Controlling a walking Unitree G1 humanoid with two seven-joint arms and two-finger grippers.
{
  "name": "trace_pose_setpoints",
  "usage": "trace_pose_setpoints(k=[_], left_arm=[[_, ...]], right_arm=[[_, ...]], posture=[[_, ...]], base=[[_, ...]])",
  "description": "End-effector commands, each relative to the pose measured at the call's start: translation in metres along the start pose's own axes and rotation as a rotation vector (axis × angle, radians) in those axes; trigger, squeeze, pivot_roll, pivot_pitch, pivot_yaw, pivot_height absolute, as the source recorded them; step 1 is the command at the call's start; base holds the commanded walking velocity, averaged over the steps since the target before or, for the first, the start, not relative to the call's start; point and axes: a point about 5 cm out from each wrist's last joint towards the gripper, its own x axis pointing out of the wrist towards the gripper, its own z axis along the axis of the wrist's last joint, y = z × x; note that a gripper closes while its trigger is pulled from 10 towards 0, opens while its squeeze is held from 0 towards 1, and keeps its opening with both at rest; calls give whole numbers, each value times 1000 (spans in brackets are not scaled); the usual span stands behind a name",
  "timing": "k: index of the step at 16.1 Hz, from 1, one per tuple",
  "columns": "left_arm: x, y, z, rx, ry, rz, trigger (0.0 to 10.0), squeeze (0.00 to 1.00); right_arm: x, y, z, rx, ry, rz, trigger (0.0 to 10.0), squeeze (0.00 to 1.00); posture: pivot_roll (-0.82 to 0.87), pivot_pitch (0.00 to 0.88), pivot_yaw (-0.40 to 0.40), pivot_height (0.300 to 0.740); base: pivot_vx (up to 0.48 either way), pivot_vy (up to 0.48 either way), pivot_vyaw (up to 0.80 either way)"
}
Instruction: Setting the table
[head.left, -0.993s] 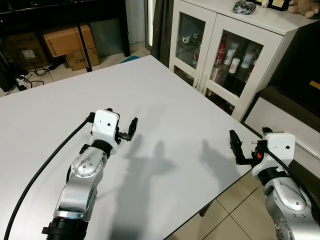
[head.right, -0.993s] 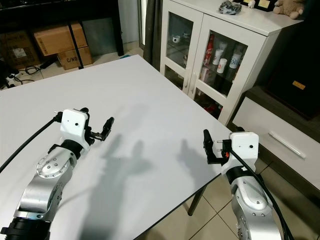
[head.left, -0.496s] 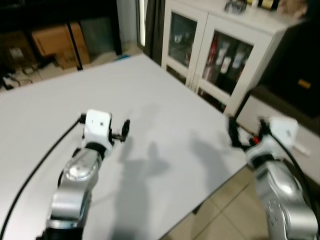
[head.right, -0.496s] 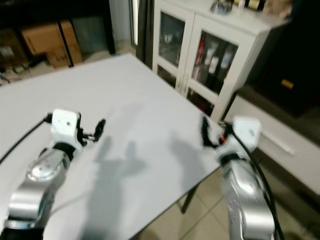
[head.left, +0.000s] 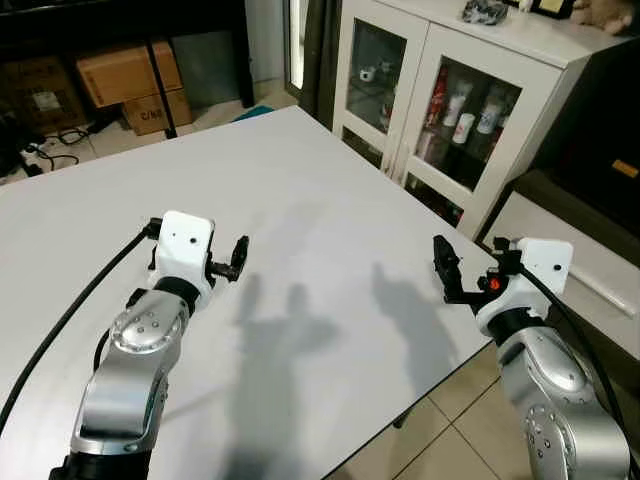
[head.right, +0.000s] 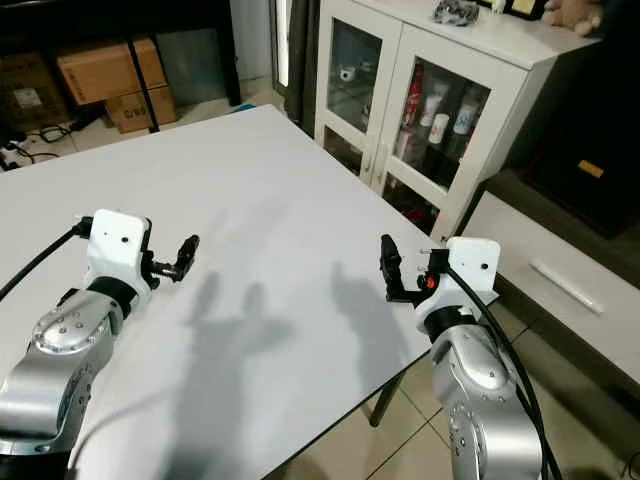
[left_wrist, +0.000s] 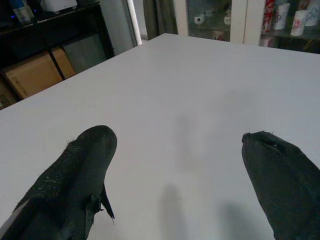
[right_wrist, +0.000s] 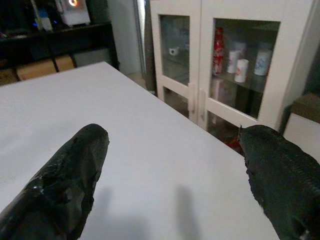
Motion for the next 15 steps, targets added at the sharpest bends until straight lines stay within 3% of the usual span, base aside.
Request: trace_pose_setpoints(k=[1,6,10,12,14,15], left_arm=[[1,1,2,6,3,-6,10000,1000],[3,6,11,-5,-19,46,10000,1000],[0,-3,15,-38,-81,35,10000,1000],[2,1,14,-16,-75,65,10000,1000],[4,4,18,62,-73,55,10000,992],[4,2,19,52,-89,21,10000,0]], right_arm=[[-3,-2,4,-26,-8,-12,10000,1000],[4,6,5,-31,-18,9,10000,1000],[9,6,6,-117,-38,16,10000,1000],[11,7,8,-120,-51,16,10000,1000],[11,10,12,-84,-77,48,10000,1000],[11,10,14,-81,-89,30,10000,1000]], posture=[[-59,15,21,740],[-38,12,-3,740],[-27,8,-13,740],[-20,3,-12,740],[-30,0,-2,740],[-37,0,3,740]], base=[[0,0,0],[0,0,0],[0,0,800],[0,0,800],[0,0,800],[0,0,800]])
